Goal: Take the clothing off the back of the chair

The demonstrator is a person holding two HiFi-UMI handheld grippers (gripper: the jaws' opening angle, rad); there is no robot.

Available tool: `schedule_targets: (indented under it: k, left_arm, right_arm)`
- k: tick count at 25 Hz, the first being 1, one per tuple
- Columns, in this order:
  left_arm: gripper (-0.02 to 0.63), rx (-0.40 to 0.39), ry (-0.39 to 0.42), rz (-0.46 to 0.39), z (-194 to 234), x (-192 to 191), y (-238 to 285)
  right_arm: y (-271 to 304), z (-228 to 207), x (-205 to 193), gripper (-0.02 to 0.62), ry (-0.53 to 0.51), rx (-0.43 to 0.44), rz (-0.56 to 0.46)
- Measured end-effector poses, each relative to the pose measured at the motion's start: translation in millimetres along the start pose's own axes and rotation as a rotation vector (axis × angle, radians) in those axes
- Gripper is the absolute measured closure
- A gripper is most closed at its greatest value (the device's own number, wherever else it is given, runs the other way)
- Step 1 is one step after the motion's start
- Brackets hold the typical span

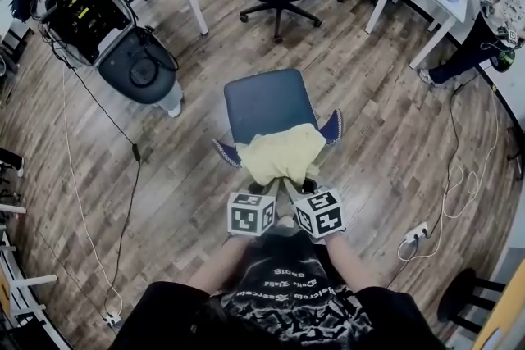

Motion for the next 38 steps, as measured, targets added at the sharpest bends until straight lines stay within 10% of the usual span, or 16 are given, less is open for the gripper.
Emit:
schedule_targets:
  k: [19,38]
  left_arm:
    - [0.537,-0.004,0.062,-0.147,-10,10,-49]
    - [0.537,-0.114,0.152,-0.152,-6,-62,-139]
  right_arm:
    - [-33,39,6,0.540,-0.050,0.039,-0.140]
    - [-53,137,-68,0.540,0.008,-0.045,-0.173]
Point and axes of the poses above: the fingertips, and each gripper's own axes: y forward along the fingers, z to its left, x out of its top, the point moved 3 cm from there along -y, backward along the fingers, and after that the axes turned 14 degrees about y, right-handed, at the moved point
